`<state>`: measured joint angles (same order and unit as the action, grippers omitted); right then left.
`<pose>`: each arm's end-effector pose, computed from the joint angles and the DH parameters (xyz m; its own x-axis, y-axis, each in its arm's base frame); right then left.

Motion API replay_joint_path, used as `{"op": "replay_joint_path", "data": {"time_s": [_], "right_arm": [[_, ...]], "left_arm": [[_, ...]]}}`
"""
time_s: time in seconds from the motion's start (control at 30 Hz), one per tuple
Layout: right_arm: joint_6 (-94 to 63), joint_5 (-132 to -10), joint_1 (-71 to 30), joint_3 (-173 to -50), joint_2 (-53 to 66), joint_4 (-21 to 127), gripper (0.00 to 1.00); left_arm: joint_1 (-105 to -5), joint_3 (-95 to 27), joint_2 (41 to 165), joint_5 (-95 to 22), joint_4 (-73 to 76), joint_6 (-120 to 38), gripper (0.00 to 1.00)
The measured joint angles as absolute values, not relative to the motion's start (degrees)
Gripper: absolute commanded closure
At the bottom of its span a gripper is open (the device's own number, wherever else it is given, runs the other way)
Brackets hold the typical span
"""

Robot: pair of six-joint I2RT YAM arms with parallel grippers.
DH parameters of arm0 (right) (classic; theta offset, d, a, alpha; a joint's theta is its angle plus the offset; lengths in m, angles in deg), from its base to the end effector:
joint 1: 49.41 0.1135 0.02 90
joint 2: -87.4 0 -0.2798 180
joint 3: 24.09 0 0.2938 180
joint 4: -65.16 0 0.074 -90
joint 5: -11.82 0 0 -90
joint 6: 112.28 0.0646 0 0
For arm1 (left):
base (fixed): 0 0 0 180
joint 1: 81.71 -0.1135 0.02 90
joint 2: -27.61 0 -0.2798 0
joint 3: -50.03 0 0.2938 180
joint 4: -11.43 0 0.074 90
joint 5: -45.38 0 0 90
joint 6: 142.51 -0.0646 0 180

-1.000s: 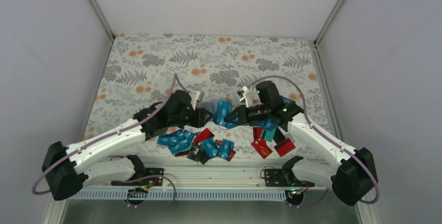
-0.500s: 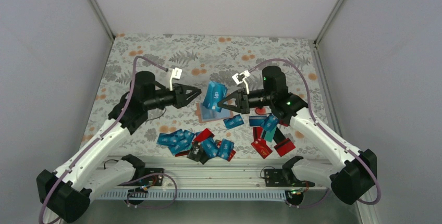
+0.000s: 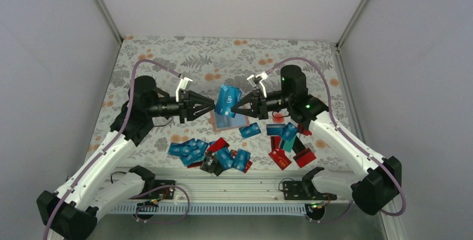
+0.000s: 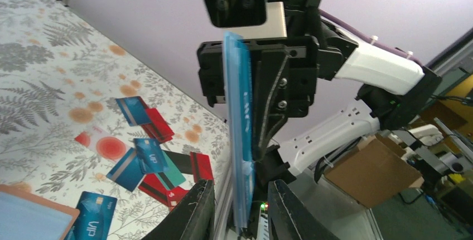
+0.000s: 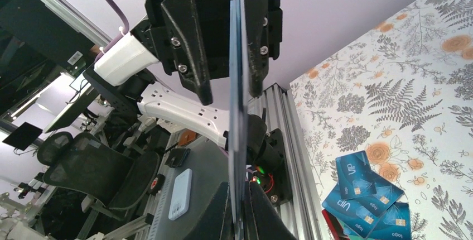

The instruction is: Put the credit cards into the card holder

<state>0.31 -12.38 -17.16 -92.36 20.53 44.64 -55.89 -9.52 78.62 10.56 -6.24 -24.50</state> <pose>0.2212 0.2092 0.3451 -0.6198 -0.2049 -0.7576 -0.7685 -0.0374 0.6388 0.1965 -0.1540 0.3570 -0.5856 -0.0146 -0.8105 0.7967 0.1746 -0.5787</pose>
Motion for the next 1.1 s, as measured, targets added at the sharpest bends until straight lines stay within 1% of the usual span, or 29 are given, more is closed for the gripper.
{"op": "replay_joint_path", "data": {"time_s": [0.27, 0.87, 0.97, 1.07, 1.1], "right_arm": [[0.09, -11.88, -17.18, -92.54, 19.52, 44.64, 0.96], [0.14, -11.88, -17.2, -92.65, 19.52, 45.01, 0.96], [0.14, -11.88, -17.2, -92.65, 19.52, 45.01, 0.96], [0.14, -11.88, -17.2, -92.65, 19.52, 45.01, 0.96], [0.14, -11.88, -17.2, -92.65, 19.52, 45.01, 0.96]], "left_arm": [[-55.89, -9.52, 78.62, 13.16, -5.96, -25.19, 0.82], [-55.89, -8.71, 79.62, 13.47, -6.87, -26.64, 0.83], [-55.89, -8.47, 79.97, 13.45, -6.9, -26.66, 0.88], [-55.84, -8.41, 80.01, 13.47, -6.87, -26.81, 0.97], [-55.84, -8.41, 80.01, 13.47, -6.85, -26.88, 0.97]]}}
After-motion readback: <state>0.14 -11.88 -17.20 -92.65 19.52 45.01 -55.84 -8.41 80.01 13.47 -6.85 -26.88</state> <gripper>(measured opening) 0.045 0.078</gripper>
